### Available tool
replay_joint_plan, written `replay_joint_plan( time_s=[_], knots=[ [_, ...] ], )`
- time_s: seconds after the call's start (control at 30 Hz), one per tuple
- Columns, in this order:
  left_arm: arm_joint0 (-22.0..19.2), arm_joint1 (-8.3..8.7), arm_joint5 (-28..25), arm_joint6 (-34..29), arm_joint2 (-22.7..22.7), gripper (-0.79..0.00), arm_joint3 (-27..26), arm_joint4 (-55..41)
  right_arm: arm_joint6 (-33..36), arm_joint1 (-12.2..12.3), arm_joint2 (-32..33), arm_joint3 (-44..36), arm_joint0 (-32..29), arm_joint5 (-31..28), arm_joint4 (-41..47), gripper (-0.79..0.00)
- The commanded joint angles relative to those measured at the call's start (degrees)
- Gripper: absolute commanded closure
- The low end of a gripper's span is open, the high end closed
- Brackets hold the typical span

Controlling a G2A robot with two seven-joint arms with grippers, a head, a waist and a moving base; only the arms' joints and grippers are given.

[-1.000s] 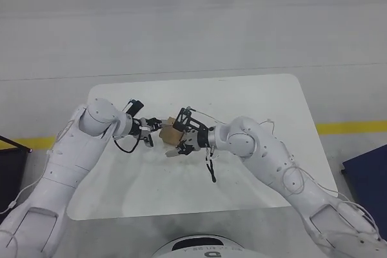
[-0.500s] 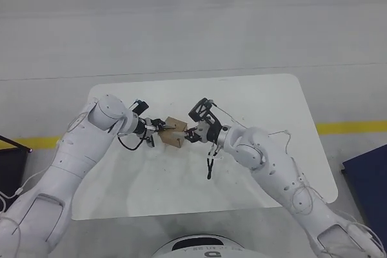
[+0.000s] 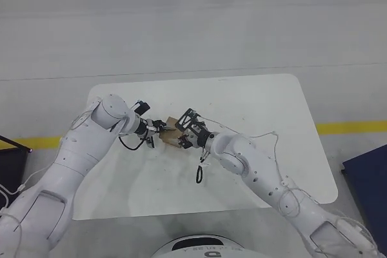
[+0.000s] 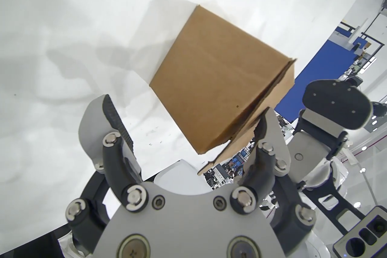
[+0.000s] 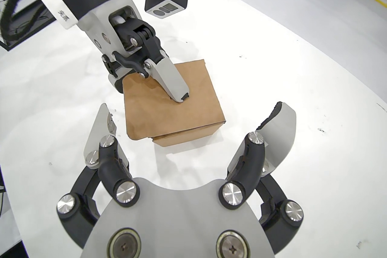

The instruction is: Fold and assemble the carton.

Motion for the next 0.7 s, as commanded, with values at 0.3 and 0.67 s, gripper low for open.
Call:
replay_joint_plan(
  time_s=[0.3,0.67],
  knots=[
    [-1.19,-0.83,-0.14,-1.24,2.24,-0.785,1.42,0.37,-0.84,-1.68,-3.18,3.36,1.26,4.18,-6.19,-0.785],
    [-2.71,-1.6,-0.45,-2.01,3.72,-0.785,3.12,0.56,-1.48,-2.56,-4.02,4.91,1.11,7.2,-12.55,-0.717]
  ],
)
